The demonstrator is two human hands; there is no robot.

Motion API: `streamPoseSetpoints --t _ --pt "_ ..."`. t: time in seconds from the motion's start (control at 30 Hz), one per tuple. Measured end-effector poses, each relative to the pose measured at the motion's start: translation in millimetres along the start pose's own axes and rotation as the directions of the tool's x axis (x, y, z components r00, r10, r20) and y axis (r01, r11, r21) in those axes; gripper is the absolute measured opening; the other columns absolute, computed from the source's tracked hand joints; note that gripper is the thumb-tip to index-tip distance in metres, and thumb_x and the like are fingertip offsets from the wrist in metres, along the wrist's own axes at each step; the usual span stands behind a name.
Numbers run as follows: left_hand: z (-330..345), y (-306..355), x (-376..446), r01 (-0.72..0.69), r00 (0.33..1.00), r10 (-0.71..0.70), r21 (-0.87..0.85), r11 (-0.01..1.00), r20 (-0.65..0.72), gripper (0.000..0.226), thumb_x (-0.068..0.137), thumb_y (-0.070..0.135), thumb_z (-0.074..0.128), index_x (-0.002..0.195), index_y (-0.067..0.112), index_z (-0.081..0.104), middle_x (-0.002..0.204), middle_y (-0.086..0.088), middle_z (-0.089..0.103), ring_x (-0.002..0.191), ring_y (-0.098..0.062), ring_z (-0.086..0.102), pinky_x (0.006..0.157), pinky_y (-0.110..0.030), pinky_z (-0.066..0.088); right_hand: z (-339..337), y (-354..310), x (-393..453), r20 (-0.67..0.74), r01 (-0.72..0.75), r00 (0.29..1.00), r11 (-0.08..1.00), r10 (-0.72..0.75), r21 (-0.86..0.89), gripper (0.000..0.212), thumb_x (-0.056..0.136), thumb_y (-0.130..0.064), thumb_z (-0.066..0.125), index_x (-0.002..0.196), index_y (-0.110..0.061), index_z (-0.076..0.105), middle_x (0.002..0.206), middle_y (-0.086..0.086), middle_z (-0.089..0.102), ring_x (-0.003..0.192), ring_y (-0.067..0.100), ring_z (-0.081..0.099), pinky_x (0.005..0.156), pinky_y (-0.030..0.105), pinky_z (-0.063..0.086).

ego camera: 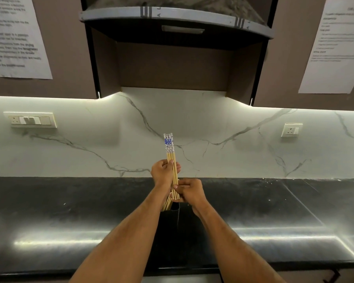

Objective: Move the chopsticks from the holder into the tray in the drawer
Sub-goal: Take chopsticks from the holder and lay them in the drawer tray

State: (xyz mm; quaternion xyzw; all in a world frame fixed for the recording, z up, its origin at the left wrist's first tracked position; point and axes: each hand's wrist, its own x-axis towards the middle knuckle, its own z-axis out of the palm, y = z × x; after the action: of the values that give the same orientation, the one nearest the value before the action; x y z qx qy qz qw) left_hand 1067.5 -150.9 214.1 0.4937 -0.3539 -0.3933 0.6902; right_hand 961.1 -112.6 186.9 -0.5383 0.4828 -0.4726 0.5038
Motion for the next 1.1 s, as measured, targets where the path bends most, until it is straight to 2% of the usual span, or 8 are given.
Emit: streamPoseSetpoints --t 0.13,0.43,0.67,0.77,0.83,0.9,1.03,1.1 --pt "0 -3 -2 0.004 1.0 -0.004 -0.002 1.0 0.001 0.019 0.1 0.01 0.061 0.113 -0.001 0.07 0.087 -0.013 0.077 0.074 -0.018 0.078 0.062 -0.02 0.061 -1 1 -1 0.052 -0.018 0.998 1.0 0.017 0.016 0.013 0.096 -0.008 0.067 0.104 0.0 0.074 0.088 0.014 0.079 0.08 0.027 0.079 0.071 0.037 0.065" --pt "-1 -6 -9 0.02 0.999 -0.02 0.006 1.0 0.044 0.019 0.1 0.014 0.061 0.112 0.001 0.07 0.086 -0.012 0.078 0.074 -0.018 0.078 0.064 -0.023 0.062 1 4 2 0.038 -0.069 0.997 0.997 0.071 -0.036 0.006 0.092 -0.002 0.07 0.093 0.002 0.075 0.077 0.011 0.079 0.071 0.025 0.079 0.061 0.029 0.063" --pt "-6 -6 -13 0.146 0.972 -0.147 0.021 0.989 0.184 0.017 0.101 0.014 0.06 0.108 0.002 0.07 0.089 -0.015 0.079 0.078 -0.021 0.079 0.068 -0.027 0.064 -1 11 4 0.062 -0.105 0.993 0.994 0.105 -0.009 0.008 0.091 -0.003 0.072 0.097 0.001 0.074 0.083 0.013 0.079 0.077 0.027 0.079 0.067 0.035 0.065" --pt "-9 -6 -13 0.151 0.964 -0.163 0.07 0.986 0.212 0.018 0.099 0.014 0.062 0.108 0.001 0.071 0.088 -0.015 0.079 0.079 -0.023 0.079 0.072 -0.031 0.065 -3 18 1 0.102 -0.096 0.99 0.995 0.096 -0.006 0.01 0.09 -0.005 0.074 0.099 -0.001 0.074 0.088 0.012 0.08 0.082 0.027 0.079 0.073 0.037 0.065" --pt "-13 -8 -14 0.12 0.964 -0.14 0.101 0.988 0.225 0.018 0.099 0.013 0.063 0.109 0.001 0.072 0.086 -0.014 0.079 0.078 -0.023 0.079 0.071 -0.03 0.065 -10 20 0 0.168 -0.069 0.983 0.998 0.07 -0.016 0.017 0.089 -0.008 0.076 0.105 -0.002 0.073 0.093 0.012 0.08 0.087 0.027 0.079 0.079 0.04 0.065" --pt "-20 -10 -16 0.097 0.96 -0.127 0.131 0.987 0.248 0.018 0.099 0.012 0.063 0.11 0.0 0.071 0.085 -0.013 0.079 0.078 -0.024 0.079 0.072 -0.031 0.065 -24 17 1 0.188 -0.053 0.981 0.999 0.052 -0.003 0.033 0.089 -0.013 0.077 0.12 -0.005 0.067 0.097 0.012 0.079 0.09 0.027 0.078 0.08 0.041 0.065" --pt "-37 -19 -23 0.074 0.921 -0.144 0.2 0.977 0.362 0.023 0.098 0.008 0.062 0.117 -0.003 0.068 0.09 -0.016 0.078 0.083 -0.026 0.078 0.079 -0.034 0.064 -57 5 13 -0.025 0.031 0.999 0.995 -0.029 0.1 0.058 0.09 -0.013 0.076 0.142 -0.009 0.049 0.111 0.017 0.073 0.096 0.027 0.076 0.086 0.046 0.063" --pt "-43 -24 -28 0.06 0.883 -0.162 0.234 0.97 0.441 0.025 0.098 0.008 0.062 0.12 -0.004 0.067 0.092 -0.017 0.078 0.086 -0.028 0.078 0.08 -0.035 0.064 -66 -4 19 -0.09 0.108 0.991 0.992 -0.101 0.072 0.067 0.09 -0.011 0.076 0.148 -0.014 0.044 0.119 0.016 0.07 0.101 0.026 0.074 0.089 0.046 0.062"
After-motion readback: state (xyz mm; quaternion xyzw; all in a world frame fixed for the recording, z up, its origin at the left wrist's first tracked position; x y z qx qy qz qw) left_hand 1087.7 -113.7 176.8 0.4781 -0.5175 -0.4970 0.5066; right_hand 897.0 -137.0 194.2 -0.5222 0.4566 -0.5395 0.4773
